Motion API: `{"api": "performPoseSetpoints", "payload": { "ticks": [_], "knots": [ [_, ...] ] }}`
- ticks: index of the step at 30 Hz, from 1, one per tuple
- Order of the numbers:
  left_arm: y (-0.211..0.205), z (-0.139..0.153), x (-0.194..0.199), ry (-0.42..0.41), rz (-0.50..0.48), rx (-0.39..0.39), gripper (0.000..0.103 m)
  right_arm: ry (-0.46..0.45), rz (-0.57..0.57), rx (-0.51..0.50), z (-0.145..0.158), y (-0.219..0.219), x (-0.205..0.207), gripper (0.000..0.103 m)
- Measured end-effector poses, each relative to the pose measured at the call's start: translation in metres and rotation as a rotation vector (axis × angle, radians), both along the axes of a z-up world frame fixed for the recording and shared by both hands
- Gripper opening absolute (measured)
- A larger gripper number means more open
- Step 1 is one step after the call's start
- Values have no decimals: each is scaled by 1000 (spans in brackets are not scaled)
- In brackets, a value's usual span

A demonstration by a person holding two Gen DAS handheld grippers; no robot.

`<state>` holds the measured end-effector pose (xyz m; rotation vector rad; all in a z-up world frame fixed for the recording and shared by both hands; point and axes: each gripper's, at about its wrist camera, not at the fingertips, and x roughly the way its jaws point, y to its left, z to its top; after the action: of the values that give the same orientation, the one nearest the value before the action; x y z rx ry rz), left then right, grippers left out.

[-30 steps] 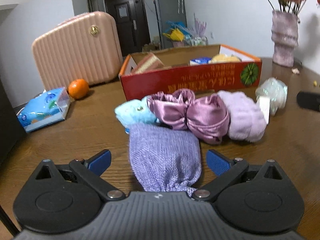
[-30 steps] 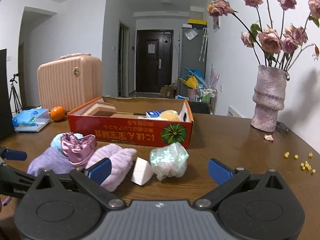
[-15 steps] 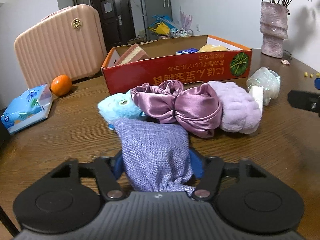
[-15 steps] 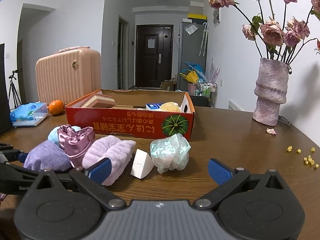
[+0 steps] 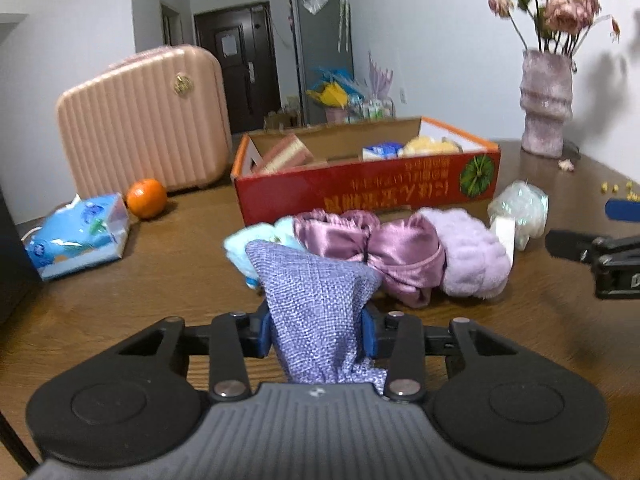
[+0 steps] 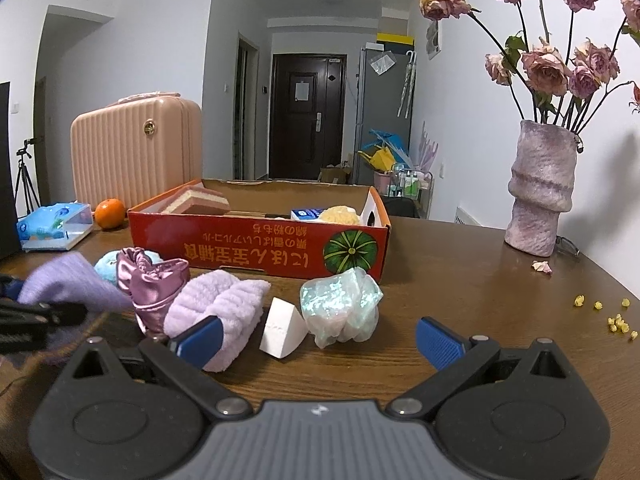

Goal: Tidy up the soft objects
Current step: 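Grasp the pink satin scrunchie with the right gripper while the left gripper holds the sachet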

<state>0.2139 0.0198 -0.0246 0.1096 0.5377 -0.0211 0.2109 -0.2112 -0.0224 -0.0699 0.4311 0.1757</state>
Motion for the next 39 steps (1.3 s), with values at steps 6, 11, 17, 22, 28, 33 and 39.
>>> {"api": "performPoseSetpoints", "payload": {
  "ticks": [6, 11, 17, 22, 28, 33, 39],
  "knots": [
    [10, 16, -18, -82, 23, -22, 41, -4, -4, -3, 0, 1, -2, 103],
    [18, 19, -23, -97, 35, -41, 41, -8, -2, -8, -1, 5, -5, 103],
    [21, 22, -29, -114, 27, -54, 41, -32, 20, -5, 1, 15, -13, 103],
    [29, 26, -33, -125, 30, -73, 41, -71, 79, -13, 7, 38, -19, 103],
    [44, 27, -34, -130, 52, -81, 41, -92, 156, -71, 5, 80, -12, 102],
    [56, 28, -34, -135, 75, -87, 41, -81, 209, -115, 2, 111, -2, 100],
    [68, 28, -33, -134, 95, -94, 41, -14, 233, -138, -7, 139, 27, 90]
  ]
}}
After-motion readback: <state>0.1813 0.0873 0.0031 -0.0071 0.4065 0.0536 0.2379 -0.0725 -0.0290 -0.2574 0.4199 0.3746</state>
